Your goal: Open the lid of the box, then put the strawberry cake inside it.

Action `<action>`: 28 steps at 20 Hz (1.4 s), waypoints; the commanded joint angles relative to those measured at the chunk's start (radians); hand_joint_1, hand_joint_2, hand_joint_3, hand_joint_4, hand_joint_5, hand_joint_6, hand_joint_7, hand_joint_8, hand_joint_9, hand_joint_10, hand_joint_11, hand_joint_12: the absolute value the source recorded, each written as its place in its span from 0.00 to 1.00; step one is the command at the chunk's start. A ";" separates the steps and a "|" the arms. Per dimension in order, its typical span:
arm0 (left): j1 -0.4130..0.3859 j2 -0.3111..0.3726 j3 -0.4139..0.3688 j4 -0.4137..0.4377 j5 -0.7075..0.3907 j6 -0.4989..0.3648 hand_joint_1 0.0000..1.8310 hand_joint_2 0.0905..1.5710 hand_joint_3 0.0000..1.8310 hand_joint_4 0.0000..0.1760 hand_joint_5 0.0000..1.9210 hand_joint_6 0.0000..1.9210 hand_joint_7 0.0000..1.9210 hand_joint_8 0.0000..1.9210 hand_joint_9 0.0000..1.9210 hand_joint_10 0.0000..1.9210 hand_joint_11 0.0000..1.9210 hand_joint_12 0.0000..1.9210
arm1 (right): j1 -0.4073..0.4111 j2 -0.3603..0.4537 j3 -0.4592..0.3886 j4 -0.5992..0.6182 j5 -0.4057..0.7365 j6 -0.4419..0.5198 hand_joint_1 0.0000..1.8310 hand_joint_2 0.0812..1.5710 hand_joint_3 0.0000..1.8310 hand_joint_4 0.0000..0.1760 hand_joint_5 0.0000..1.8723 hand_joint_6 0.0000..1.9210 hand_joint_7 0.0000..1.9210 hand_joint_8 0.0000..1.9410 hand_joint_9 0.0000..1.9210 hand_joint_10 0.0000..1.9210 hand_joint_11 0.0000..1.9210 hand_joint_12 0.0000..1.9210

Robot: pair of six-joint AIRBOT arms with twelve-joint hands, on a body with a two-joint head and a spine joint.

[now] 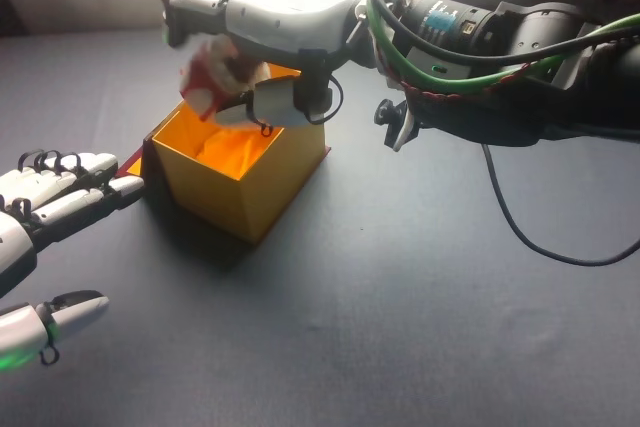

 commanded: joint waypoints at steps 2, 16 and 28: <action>-0.010 -0.002 0.004 -0.013 -0.123 -0.004 0.33 0.84 0.00 0.32 0.07 0.00 0.00 0.00 0.00 0.00 0.00 0.10 | 0.014 0.005 0.001 -0.001 0.101 0.001 0.33 0.74 0.00 0.24 0.00 0.18 0.08 0.08 0.08 0.28 0.01 0.70; -0.010 -0.001 -0.006 -0.034 -0.167 -0.004 0.31 0.85 0.00 0.40 0.05 0.00 0.00 0.00 0.00 0.00 0.01 0.00 | -0.030 0.225 -0.184 -0.056 0.249 0.023 0.21 0.79 0.01 0.00 0.00 0.00 0.00 0.00 0.00 0.00 0.00 0.00; -0.005 0.002 -0.012 -0.062 -0.291 0.002 0.27 0.86 0.00 0.45 0.00 0.00 0.00 0.00 0.00 0.00 0.00 0.00 | -0.270 0.625 -0.456 -0.055 0.595 0.075 0.16 0.77 0.00 0.43 0.00 0.00 0.00 0.00 0.00 0.00 0.00 0.00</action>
